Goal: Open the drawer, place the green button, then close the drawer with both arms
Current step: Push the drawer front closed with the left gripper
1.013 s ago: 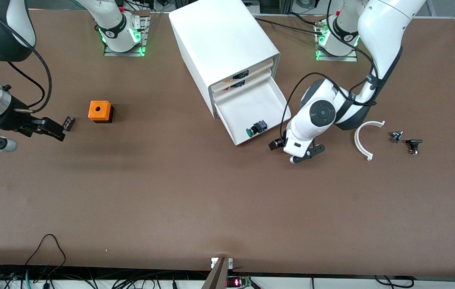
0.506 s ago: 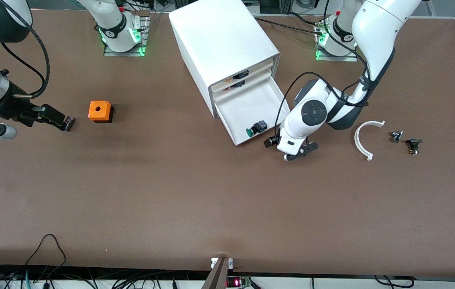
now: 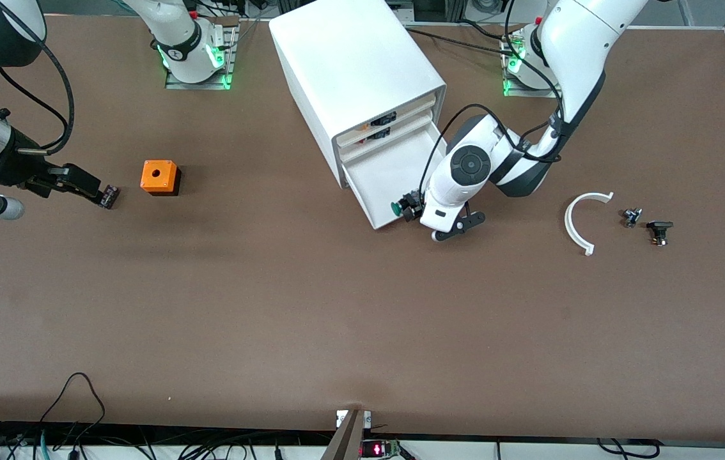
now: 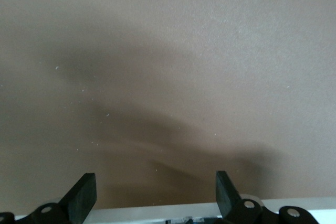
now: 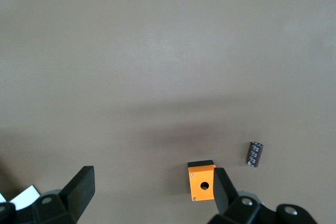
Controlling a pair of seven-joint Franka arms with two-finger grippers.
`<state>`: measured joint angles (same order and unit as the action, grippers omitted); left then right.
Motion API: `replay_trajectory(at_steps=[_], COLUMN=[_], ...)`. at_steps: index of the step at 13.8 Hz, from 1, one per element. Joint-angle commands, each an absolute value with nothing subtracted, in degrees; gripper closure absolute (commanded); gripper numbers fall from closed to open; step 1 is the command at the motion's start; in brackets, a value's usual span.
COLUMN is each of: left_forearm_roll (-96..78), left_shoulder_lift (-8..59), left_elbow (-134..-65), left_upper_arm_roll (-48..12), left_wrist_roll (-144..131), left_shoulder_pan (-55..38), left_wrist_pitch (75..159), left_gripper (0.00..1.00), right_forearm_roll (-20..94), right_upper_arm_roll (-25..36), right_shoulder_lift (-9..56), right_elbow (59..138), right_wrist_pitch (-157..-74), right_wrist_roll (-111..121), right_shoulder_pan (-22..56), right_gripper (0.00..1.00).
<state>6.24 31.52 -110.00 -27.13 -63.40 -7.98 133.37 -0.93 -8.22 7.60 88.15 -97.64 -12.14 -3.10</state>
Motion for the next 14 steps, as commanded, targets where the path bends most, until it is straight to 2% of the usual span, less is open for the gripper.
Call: replay_trajectory(at_steps=[1, 9, 14], left_forearm_roll=[7.9, 5.7, 1.8], left_shoulder_lift=[32.0, 32.3, 32.2], left_elbow=[-111.6, -111.8, -111.4], left_upper_arm_roll=[-30.8, -39.4, -40.3], left_wrist_roll=[-64.7, -65.7, -64.7], left_shoulder_pan=[-8.0, -7.8, -7.2], left_wrist_pitch=[132.6, 124.1, 123.5], left_gripper=[0.0, 0.0, 0.0], right_forearm_roll=[-0.4, -0.4, -0.4], right_upper_arm_roll=[-9.2, -9.2, -9.5], right_shoulder_lift=[6.6, 6.9, 6.9], right_elbow=[87.6, 85.9, 85.8], right_wrist_pitch=[-96.7, -96.2, -96.2], right_wrist_roll=[-11.6, -11.8, -12.5], right_shoulder_pan=[-4.0, -4.0, -4.0], right_gripper=[0.0, 0.0, 0.0])
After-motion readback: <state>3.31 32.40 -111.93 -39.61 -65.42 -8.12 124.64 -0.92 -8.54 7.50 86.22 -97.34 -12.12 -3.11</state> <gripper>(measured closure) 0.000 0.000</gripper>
